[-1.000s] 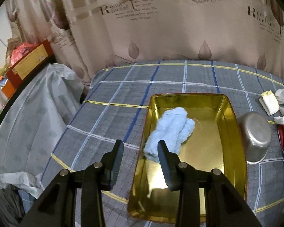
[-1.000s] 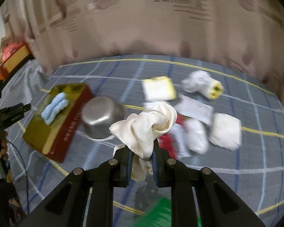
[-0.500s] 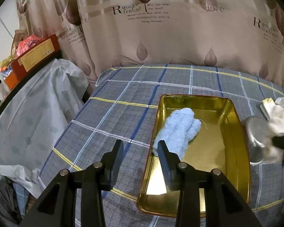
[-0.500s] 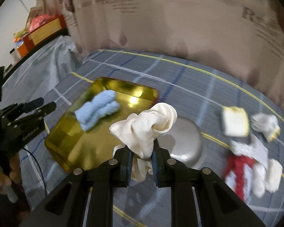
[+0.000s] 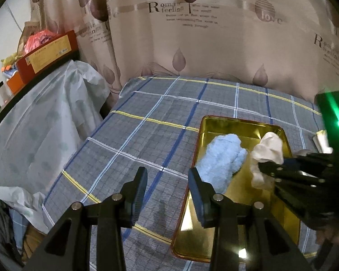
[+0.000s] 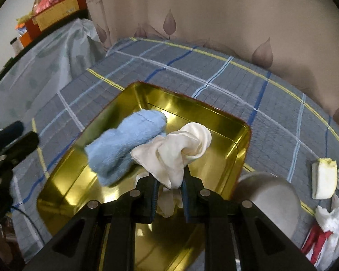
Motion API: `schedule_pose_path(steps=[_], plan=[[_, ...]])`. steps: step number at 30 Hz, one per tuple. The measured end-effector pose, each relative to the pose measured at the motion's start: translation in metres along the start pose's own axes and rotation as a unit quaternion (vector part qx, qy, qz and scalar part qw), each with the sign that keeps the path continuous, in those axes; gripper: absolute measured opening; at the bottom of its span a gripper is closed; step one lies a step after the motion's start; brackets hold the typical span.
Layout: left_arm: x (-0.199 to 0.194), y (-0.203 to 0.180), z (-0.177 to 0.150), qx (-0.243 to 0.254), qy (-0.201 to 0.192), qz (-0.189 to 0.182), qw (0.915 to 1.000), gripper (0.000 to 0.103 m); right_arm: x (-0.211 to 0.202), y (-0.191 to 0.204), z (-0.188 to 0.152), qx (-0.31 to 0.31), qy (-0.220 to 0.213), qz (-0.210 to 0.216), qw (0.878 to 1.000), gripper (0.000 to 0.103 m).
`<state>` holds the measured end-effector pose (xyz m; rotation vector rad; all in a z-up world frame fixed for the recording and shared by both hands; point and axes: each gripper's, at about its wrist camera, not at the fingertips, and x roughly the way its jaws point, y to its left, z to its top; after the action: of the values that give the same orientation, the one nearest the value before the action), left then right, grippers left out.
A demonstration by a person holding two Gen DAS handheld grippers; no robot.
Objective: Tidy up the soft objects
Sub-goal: 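Carry the cream scrunchie with the right gripper into the tray beside the towel and release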
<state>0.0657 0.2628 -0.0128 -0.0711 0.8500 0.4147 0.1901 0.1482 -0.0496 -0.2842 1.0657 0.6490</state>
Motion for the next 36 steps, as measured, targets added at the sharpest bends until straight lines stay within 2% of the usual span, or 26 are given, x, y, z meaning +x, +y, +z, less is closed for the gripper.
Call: schedule_pose_path(steps=[10, 13, 15, 26, 36], plan=[[0.006, 0.005, -0.001, -0.009, 0.010, -0.005, 0.9999, 0.038, 0.021, 0.004, 0.009, -0.005, 0.009, -0.016, 1.000, 0.020], [0.006, 0.006, 0.000, -0.011, 0.011, -0.007, 0.9999, 0.038, 0.021, 0.005, 0.009, -0.006, 0.007, -0.017, 1.000, 0.028], [0.006, 0.006, 0.000, -0.013, 0.012, -0.008, 0.9998, 0.038, 0.020, 0.006, 0.009, -0.007, 0.004, -0.018, 1.000, 0.039], [0.003, 0.006, 0.000, -0.017, 0.011, -0.013, 0.9997, 0.038, -0.001, 0.008, 0.013, -0.009, -0.021, -0.007, 1.000, 0.065], [0.001, 0.004, 0.000, -0.014, 0.010, -0.013, 0.9998, 0.038, -0.035, 0.007, 0.001, -0.011, -0.042, 0.007, 0.999, 0.067]])
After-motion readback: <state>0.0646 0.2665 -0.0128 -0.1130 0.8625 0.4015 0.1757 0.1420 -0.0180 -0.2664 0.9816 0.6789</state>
